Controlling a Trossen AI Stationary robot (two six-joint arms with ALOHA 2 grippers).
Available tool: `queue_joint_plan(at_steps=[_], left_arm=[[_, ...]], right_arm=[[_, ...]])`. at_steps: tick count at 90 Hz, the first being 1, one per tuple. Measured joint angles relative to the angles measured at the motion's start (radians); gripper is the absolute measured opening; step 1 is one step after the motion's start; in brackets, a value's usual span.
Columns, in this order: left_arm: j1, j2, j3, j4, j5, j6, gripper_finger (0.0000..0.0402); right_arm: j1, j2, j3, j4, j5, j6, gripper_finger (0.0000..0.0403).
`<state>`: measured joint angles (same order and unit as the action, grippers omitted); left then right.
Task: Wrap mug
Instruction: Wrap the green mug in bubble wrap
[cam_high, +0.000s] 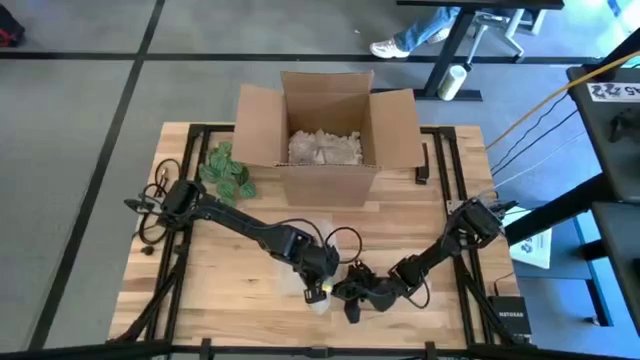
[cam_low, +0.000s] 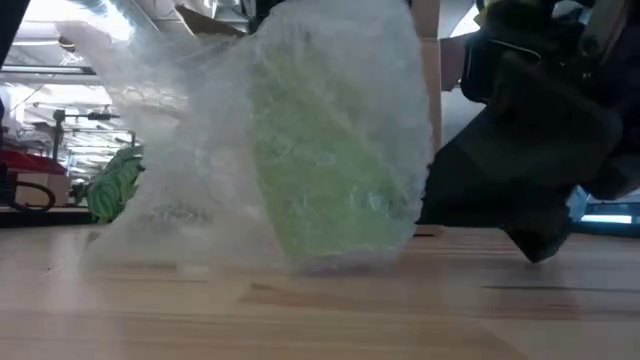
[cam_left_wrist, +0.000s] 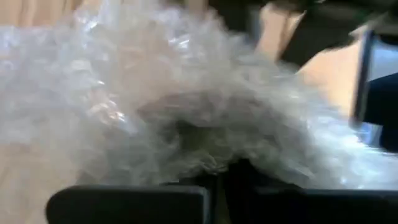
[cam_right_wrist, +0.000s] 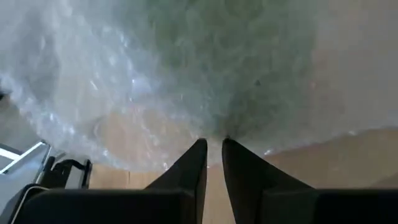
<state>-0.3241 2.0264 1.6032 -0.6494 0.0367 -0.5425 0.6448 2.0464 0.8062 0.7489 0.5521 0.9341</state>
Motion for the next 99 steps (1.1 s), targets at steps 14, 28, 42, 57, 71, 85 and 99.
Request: queue_joint_plan(at_steps=[14,28,42,57,71,85,99], left_arm=[[-0.007,0.0,0.0,-0.029,-0.012,-0.019,0.0],[-0.016,-0.001,0.001,-0.071,-0.035,-0.03,0.0],[-0.016,-0.007,0.002,-0.117,-0.06,-0.05,0.0],[-0.023,-0.028,0.002,-0.131,-0.086,-0.058,0.0],[-0.033,-0.065,0.002,-0.151,-0.101,-0.09,0.0],[-0.045,-0.1,0.003,-0.182,-0.125,-0.11,0.0],[-0.057,-0.124,0.003,-0.192,-0.142,-0.112,0.0]], right_arm=[[-0.026,0.0,0.0,0.0,-0.003,0.001,0.0037],[-0.057,0.001,0.0,0.006,0.003,-0.002,0.0037],[-0.072,0.001,0.0,0.01,-0.011,-0.003,0.0037],[-0.07,0.002,0.0,0.01,-0.01,-0.015,0.0037],[-0.07,0.002,0.0,0.01,-0.011,-0.015,0.0037],[-0.07,0.002,-0.001,0.01,-0.014,-0.017,0.0037],[-0.069,0.002,-0.001,0.01,-0.019,-0.019,0.0037]])
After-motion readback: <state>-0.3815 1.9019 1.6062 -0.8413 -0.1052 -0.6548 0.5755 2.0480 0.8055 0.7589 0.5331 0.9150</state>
